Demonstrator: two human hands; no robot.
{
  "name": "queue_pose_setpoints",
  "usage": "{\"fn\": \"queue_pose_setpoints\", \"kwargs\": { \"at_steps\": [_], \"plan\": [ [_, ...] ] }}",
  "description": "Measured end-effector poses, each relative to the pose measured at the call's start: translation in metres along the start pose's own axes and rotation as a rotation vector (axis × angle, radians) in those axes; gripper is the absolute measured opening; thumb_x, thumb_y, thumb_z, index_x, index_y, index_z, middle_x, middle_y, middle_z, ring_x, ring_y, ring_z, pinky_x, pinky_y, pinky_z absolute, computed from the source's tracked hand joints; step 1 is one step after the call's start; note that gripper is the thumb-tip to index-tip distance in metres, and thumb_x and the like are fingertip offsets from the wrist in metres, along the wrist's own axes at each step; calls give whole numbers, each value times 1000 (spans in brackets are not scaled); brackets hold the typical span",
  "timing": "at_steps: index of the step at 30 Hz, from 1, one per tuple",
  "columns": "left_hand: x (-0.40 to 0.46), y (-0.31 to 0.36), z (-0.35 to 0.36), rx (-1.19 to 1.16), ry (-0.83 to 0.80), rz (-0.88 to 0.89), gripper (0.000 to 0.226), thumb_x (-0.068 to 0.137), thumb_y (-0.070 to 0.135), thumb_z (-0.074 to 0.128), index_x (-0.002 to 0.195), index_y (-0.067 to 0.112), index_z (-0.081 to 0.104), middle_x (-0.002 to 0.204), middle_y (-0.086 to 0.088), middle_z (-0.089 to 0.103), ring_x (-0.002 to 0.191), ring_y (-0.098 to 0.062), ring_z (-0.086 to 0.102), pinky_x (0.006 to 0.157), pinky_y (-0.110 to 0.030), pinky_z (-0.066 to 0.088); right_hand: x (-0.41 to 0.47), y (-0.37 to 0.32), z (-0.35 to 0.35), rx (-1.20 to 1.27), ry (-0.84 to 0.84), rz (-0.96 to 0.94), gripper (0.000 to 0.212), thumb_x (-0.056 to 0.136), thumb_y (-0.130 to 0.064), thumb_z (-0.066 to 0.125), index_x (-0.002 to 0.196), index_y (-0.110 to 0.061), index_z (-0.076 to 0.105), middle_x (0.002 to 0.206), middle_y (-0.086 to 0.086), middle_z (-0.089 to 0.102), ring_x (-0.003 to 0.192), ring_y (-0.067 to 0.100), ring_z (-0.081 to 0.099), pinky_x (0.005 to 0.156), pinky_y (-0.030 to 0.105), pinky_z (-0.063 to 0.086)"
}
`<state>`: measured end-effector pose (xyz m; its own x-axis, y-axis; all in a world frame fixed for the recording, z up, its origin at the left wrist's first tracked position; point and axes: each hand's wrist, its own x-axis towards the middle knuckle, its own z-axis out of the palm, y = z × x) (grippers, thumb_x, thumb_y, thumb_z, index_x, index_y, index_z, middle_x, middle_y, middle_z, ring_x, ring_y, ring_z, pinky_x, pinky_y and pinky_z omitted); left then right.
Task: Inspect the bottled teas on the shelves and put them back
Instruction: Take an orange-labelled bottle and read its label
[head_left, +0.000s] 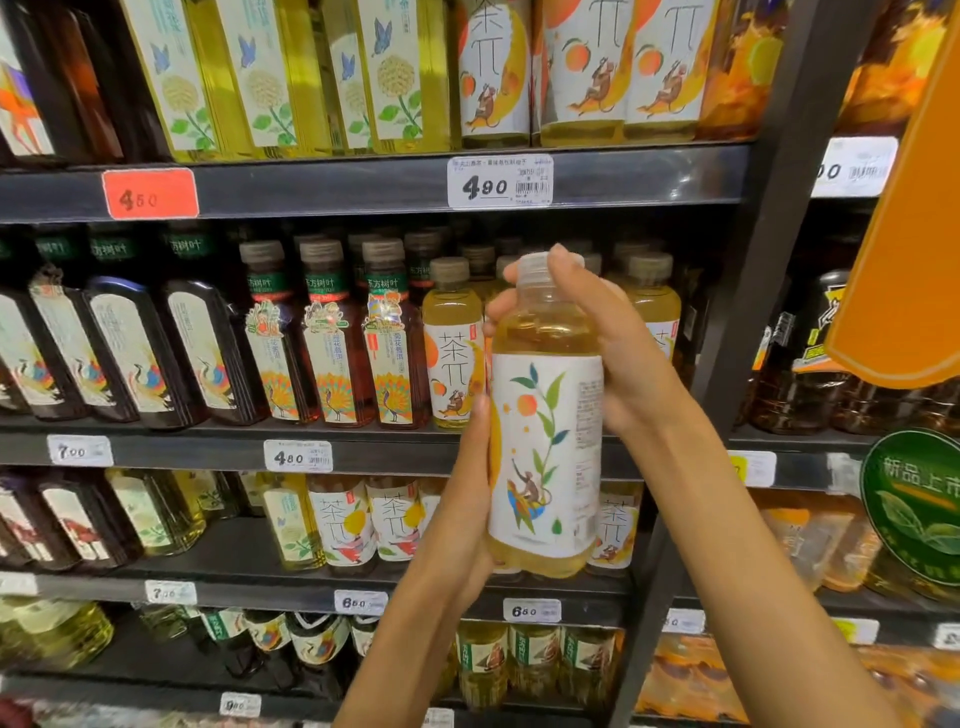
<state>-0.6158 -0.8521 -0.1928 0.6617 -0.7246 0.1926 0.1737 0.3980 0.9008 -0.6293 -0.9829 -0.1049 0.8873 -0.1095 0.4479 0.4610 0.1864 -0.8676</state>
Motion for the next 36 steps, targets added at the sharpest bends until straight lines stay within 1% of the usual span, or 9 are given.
{"fn": "queue_pose_setpoints", "kwargs": {
  "at_steps": [5, 8, 12, 16, 22, 26, 29, 32, 36],
  "plan": [
    [4, -1, -2, 189, 118, 42, 61, 71, 82, 42, 121, 51, 57, 131, 12, 60, 122, -9, 55, 106, -43, 41, -5, 6, 6, -211, 119, -52, 29, 93, -40, 54, 99, -15, 68, 89, 1, 74, 84, 13, 68, 77, 25, 54],
    [7, -6, -6, 85, 112, 9, 78, 76, 83, 38, 138, 37, 46, 133, 1, 59, 117, -17, 60, 100, -46, 47, -2, 4, 3, -84, 85, 46, 41, 94, -48, 49, 107, -11, 63, 91, 5, 74, 88, 19, 68, 82, 31, 56],
    [4, -2, -2, -200, -95, -190, 79, 94, 67, 25, 117, 0, 60, 90, -21, 67, 73, -30, 66, 71, -39, 55, 3, 4, 1, 93, -30, 157, 40, 89, -45, 51, 106, -11, 63, 90, 9, 73, 91, 25, 68, 88, 39, 53],
    [5, -9, -5, -282, -153, -248, 81, 93, 67, 24, 113, -1, 64, 94, -21, 68, 78, -33, 68, 74, -40, 56, 7, 4, 4, 67, 2, 146, 41, 84, -47, 54, 98, -10, 63, 80, 8, 69, 86, 28, 62, 89, 43, 47],
    [-1, -5, -11, 63, 63, 3, 61, 80, 76, 39, 128, 42, 55, 125, 8, 65, 116, -12, 61, 104, -42, 42, 7, -10, 8, -217, 172, 20, 33, 93, -44, 55, 94, -13, 67, 82, 4, 74, 80, 16, 68, 81, 31, 55],
    [-2, -3, -5, -129, -12, -12, 69, 85, 67, 42, 135, 20, 52, 116, -4, 69, 100, -20, 68, 87, -36, 56, 11, -14, 7, -229, 112, 76, 35, 93, -46, 54, 85, -16, 70, 82, 6, 74, 78, 14, 69, 76, 23, 56],
    [-6, 0, -3, -350, -255, -148, 67, 88, 59, 41, 110, 0, 65, 89, -13, 69, 73, -25, 67, 67, -33, 57, 11, -12, 6, 92, -4, 190, 37, 89, -44, 53, 95, -10, 65, 83, 9, 73, 81, 21, 70, 77, 30, 58],
    [-2, -5, -2, -428, -281, -290, 73, 89, 58, 27, 95, -1, 71, 77, -14, 67, 62, -24, 65, 59, -30, 55, 11, -5, 10, 332, -83, 229, 41, 85, -45, 51, 97, -7, 59, 78, 9, 71, 76, 23, 71, 72, 32, 58],
    [-1, -4, -7, -177, -2, -144, 66, 89, 61, 35, 126, 12, 60, 117, -17, 67, 105, -31, 65, 95, -50, 50, 13, -10, 6, 94, 13, 126, 32, 91, -41, 55, 90, -11, 64, 77, 7, 72, 79, 23, 69, 83, 37, 55]
  ]
}}
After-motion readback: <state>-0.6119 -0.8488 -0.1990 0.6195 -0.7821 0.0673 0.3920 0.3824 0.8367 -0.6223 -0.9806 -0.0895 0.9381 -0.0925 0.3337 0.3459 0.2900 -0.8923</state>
